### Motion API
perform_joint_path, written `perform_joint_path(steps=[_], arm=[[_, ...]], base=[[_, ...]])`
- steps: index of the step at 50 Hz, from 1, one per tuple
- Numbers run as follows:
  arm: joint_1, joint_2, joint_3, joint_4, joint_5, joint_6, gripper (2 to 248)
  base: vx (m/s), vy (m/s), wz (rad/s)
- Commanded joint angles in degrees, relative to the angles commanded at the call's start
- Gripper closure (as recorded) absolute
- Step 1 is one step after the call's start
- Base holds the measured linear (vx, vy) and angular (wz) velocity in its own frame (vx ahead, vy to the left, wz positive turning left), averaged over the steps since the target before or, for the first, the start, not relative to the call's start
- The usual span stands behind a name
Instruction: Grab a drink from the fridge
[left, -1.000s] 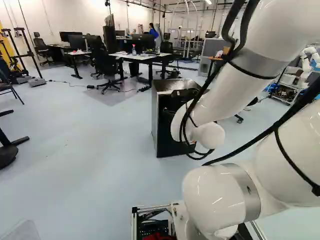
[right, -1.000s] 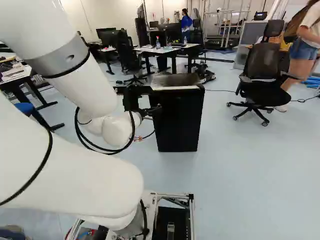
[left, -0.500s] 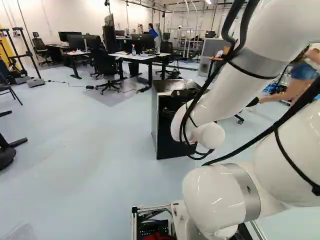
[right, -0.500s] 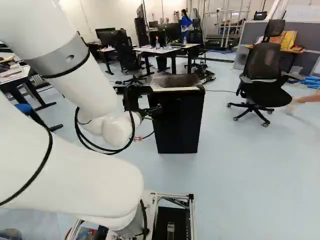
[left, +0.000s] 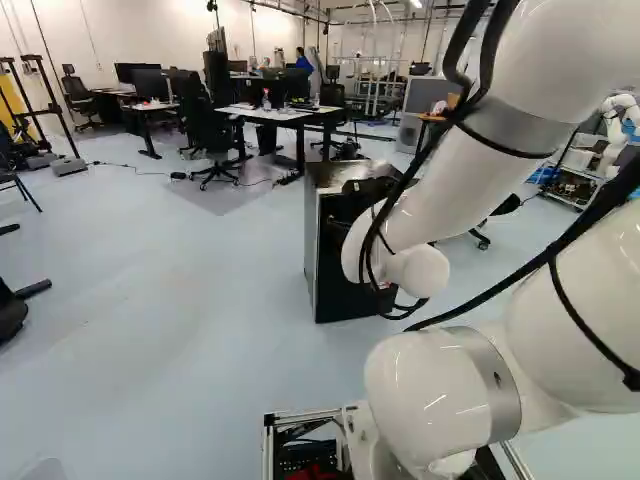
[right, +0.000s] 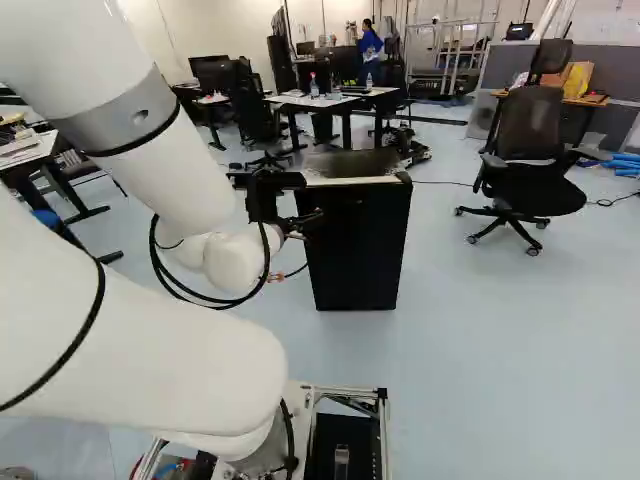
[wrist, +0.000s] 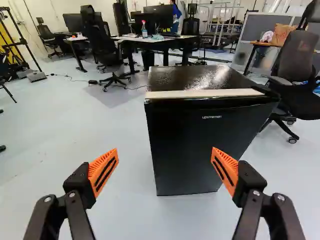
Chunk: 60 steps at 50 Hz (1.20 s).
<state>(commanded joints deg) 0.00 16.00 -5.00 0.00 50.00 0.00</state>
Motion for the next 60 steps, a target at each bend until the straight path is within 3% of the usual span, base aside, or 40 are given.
perform_joint_path(steps=[37,47,60], arm=[[0.14,-0.01,-0.01,0.00,0.00,0.00,3],[1.23,-0.41,-0.35,0.76,0.00,0.00,3],[3.79,-1.25,-1.06,4.32,0.08,0.00,3]], base=[[0.029,0.016,-0.006],[0.000,0.000,0.000],[0.000,0.000,0.000]])
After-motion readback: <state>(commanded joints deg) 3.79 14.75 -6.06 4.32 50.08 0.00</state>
